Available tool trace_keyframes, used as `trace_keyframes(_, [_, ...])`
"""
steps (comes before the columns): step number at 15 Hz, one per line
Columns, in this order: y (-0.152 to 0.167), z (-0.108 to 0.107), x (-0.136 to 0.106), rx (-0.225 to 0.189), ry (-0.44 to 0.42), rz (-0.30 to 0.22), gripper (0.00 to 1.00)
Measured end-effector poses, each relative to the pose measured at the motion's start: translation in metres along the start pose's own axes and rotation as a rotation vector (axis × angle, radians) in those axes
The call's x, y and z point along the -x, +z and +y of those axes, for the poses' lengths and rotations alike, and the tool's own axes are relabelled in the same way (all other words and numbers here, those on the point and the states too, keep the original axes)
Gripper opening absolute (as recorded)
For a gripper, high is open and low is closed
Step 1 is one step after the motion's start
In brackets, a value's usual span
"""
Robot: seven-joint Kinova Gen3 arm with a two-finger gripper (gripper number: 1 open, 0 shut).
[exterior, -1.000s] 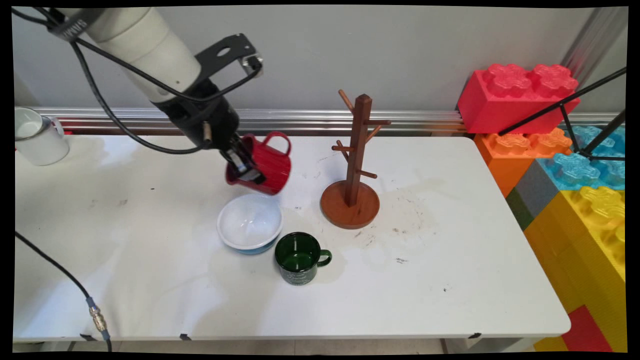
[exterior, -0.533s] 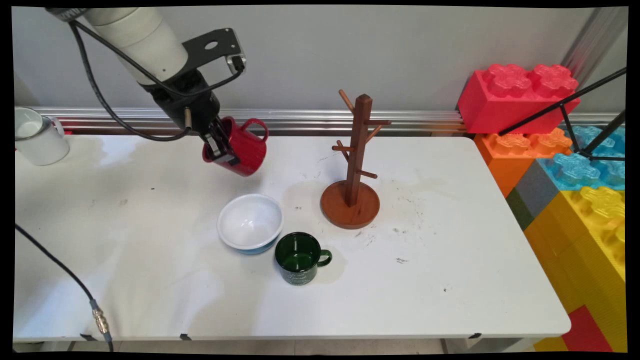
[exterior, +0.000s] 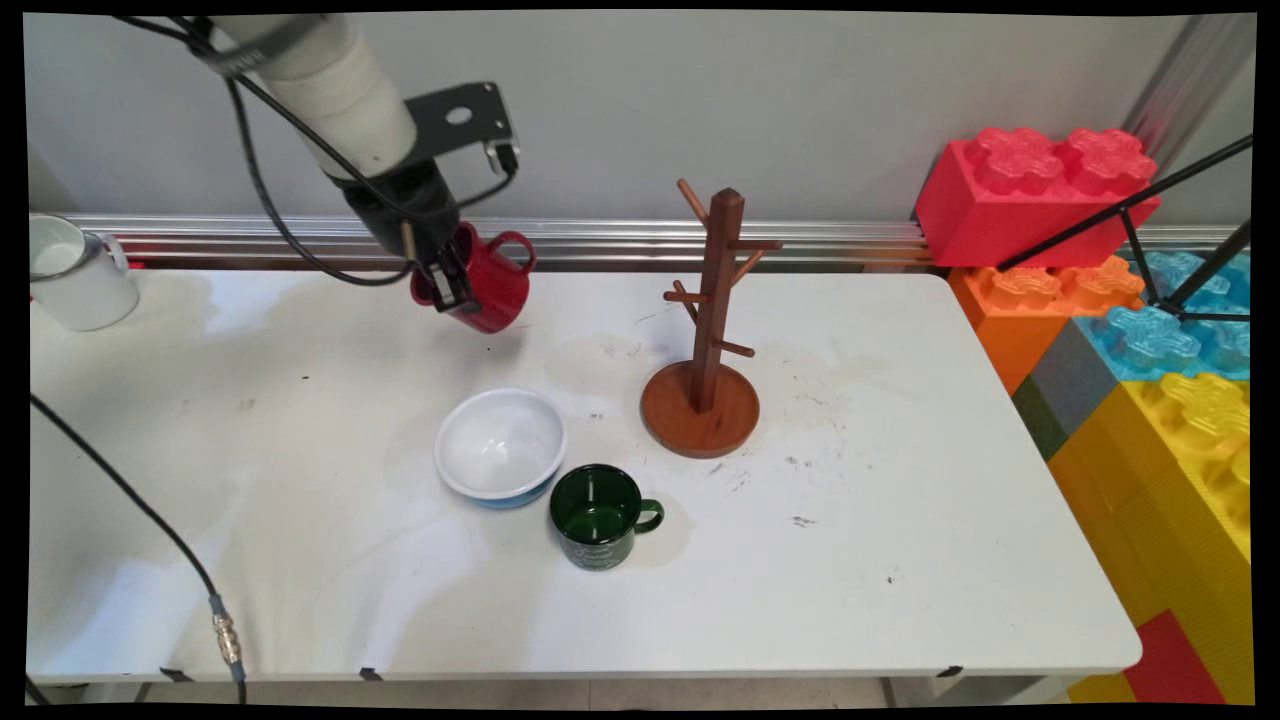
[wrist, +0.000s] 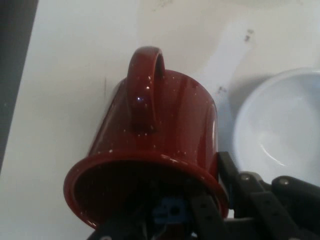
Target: Place the picked object on the table
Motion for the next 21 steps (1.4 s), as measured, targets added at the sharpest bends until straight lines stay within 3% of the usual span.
trace_keyframes(7, [0.054,0.003,-0.035,-0.028,0.033,-0.073,0.00])
trace_keyframes(14, [0.098,0.015,-0.082,-0.030,-0.018,-0.152,0.00])
trace_keyframes(21, [0.119,0.021,-0.102,-0.030,-0.049,-0.208,0.00])
